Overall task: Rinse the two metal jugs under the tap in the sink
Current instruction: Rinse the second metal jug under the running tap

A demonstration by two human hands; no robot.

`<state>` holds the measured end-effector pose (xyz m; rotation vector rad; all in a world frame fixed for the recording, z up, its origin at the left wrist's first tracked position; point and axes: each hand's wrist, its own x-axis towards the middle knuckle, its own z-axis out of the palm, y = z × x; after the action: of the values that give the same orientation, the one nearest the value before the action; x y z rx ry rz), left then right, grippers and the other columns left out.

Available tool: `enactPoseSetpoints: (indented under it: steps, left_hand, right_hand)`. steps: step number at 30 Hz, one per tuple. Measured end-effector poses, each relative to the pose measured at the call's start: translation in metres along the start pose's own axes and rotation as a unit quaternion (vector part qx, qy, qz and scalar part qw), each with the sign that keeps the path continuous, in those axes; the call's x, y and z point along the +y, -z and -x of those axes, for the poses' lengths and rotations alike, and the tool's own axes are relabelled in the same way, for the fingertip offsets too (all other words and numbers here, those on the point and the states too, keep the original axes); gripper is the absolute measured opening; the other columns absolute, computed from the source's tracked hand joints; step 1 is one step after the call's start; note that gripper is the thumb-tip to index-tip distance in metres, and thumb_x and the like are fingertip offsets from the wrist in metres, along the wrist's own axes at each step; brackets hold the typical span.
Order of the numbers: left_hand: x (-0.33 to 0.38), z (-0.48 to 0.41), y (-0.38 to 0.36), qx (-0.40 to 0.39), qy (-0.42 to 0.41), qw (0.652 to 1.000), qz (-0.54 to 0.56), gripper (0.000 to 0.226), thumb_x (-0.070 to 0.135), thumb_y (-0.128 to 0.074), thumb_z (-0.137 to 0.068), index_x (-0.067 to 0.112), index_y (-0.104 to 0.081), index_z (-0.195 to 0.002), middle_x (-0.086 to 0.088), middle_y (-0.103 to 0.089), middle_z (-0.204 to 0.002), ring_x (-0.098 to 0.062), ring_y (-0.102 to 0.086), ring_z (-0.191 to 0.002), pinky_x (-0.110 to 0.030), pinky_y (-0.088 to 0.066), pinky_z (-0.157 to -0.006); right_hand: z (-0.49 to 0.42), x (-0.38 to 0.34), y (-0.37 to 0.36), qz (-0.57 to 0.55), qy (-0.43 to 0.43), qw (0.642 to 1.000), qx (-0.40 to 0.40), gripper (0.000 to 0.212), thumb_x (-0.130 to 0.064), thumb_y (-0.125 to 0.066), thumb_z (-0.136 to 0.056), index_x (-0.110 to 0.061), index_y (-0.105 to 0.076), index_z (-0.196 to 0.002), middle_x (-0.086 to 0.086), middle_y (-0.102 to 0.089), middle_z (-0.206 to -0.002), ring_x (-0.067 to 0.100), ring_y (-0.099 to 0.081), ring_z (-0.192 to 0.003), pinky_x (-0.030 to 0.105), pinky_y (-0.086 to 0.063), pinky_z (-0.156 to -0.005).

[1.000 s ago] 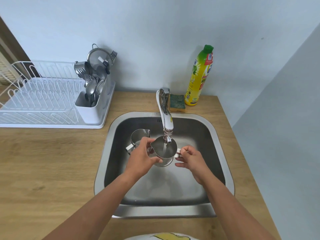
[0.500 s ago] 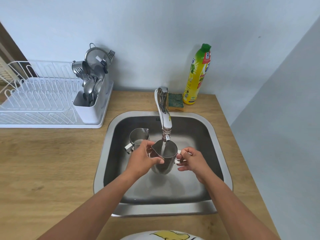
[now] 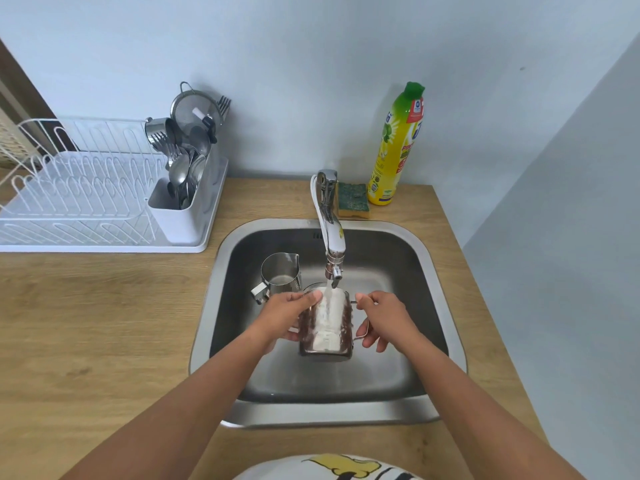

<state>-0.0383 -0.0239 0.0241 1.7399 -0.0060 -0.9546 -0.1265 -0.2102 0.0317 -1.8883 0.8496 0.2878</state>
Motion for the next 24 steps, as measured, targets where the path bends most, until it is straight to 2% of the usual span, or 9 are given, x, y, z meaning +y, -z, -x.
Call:
enactPoseSetpoints:
  steps: [4, 7, 10, 12, 16, 20, 24]
  left_hand:
    - [0.001, -0.001, -0.002, 0.008, 0.059, 0.998, -0.009, 0.039, 0.055, -0.061, -0.088, 0.017, -0.066, -0.094, -0.008, -0.071, -0.095, -0.024, -0.068, -0.084, -0.031, -0.056, -0.064]
    - [-0.003, -0.003, -0.003, 0.006, 0.085, 0.996, 0.002, 0.053, 0.063, -0.060, -0.085, 0.013, -0.066, -0.101, -0.012, -0.070, -0.101, -0.025, -0.068, -0.083, -0.037, -0.058, -0.074]
    - [-0.006, -0.004, -0.004, 0.011, 0.100, 0.995, 0.010, 0.052, 0.065, -0.060, -0.083, 0.013, -0.066, -0.089, -0.008, -0.069, -0.085, -0.023, -0.065, -0.074, -0.041, -0.057, -0.082]
    - [-0.005, -0.003, -0.005, 0.009, 0.109, 0.994, 0.019, 0.050, 0.064, -0.059, -0.084, 0.014, -0.063, -0.082, -0.006, -0.066, -0.075, -0.020, -0.064, -0.068, -0.036, -0.057, -0.075]
    - [-0.005, -0.003, -0.001, -0.008, 0.106, 0.994, 0.014, 0.051, 0.065, -0.058, -0.085, 0.014, -0.064, -0.085, -0.006, -0.069, -0.079, -0.020, -0.066, -0.069, -0.033, -0.057, -0.069]
    - [-0.004, -0.007, 0.008, -0.032, 0.084, 0.996, 0.023, 0.048, 0.053, -0.065, -0.085, 0.008, -0.069, -0.100, -0.011, -0.073, -0.094, -0.025, -0.070, -0.083, -0.036, -0.060, -0.072]
    - [-0.007, -0.012, 0.014, -0.061, 0.049, 0.994, 0.078, 0.042, 0.026, -0.077, -0.082, 0.003, -0.066, -0.115, -0.013, -0.075, -0.096, -0.025, -0.072, -0.082, -0.035, -0.061, -0.072]
  right_hand:
    - [-0.002, -0.005, -0.001, 0.036, -0.019, 0.999, -0.002, 0.034, -0.037, -0.043, -0.100, -0.010, -0.064, -0.098, 0.011, -0.072, -0.066, 0.021, -0.064, -0.043, 0.024, -0.045, -0.039]
    - [-0.007, -0.006, -0.003, 0.021, -0.043, 0.999, -0.003, 0.037, -0.034, -0.045, -0.099, -0.005, -0.066, -0.096, 0.011, -0.068, -0.061, 0.020, -0.056, -0.036, 0.023, -0.041, -0.036]
    - [-0.009, -0.008, -0.003, 0.003, -0.070, 0.998, -0.005, 0.039, -0.034, -0.047, -0.098, 0.000, -0.066, -0.096, 0.007, -0.064, -0.047, 0.020, -0.049, -0.032, 0.022, -0.037, -0.037]
    - [-0.010, -0.010, -0.004, 0.000, -0.078, 0.997, -0.003, 0.040, -0.033, -0.049, -0.098, 0.003, -0.067, -0.096, 0.007, -0.063, -0.047, 0.020, -0.046, -0.031, 0.022, -0.035, -0.038]
    - [-0.009, -0.013, -0.003, 0.000, -0.070, 0.998, -0.004, 0.040, -0.035, -0.050, -0.097, 0.001, -0.067, -0.095, 0.005, -0.062, -0.043, 0.019, -0.049, -0.031, 0.021, -0.034, -0.036]
    - [-0.004, -0.014, 0.001, 0.006, -0.049, 0.999, -0.014, 0.041, -0.041, -0.047, -0.098, -0.003, -0.064, -0.098, 0.012, -0.069, -0.062, 0.024, -0.065, -0.045, 0.024, -0.043, -0.038]
    - [0.002, -0.011, 0.005, 0.014, -0.023, 1.000, -0.011, 0.042, -0.047, -0.045, -0.098, -0.008, -0.060, -0.097, 0.011, -0.068, -0.068, 0.024, -0.068, -0.054, 0.026, -0.048, -0.043]
